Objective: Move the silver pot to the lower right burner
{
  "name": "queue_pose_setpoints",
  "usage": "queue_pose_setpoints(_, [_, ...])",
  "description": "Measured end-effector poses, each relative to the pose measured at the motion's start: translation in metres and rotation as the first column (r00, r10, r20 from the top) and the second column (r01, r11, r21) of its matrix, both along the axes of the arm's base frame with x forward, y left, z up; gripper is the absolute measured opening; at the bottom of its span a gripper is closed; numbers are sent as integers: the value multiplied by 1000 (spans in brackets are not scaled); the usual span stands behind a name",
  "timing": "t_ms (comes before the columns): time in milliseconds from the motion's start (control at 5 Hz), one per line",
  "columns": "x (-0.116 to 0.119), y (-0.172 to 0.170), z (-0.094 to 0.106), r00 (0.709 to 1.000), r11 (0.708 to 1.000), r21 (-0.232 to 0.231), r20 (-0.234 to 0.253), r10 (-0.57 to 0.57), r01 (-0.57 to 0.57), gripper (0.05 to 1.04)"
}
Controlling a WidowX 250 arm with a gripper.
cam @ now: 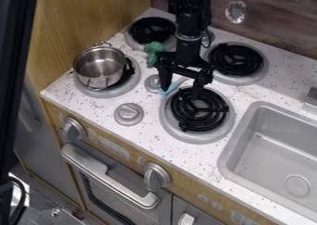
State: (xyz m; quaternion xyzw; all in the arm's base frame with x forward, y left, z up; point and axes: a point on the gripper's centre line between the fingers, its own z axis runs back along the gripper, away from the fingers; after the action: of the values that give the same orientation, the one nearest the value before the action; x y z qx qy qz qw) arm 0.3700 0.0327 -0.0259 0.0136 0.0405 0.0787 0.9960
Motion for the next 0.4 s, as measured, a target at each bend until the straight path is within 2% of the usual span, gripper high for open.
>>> queue_pose_setpoints(200, [-10,-1,-18,998,1000,-7,-55,2,-2,993])
queue_pose_setpoints(400, [-7,13,-15,999,999,-34,-45,23,-24,993])
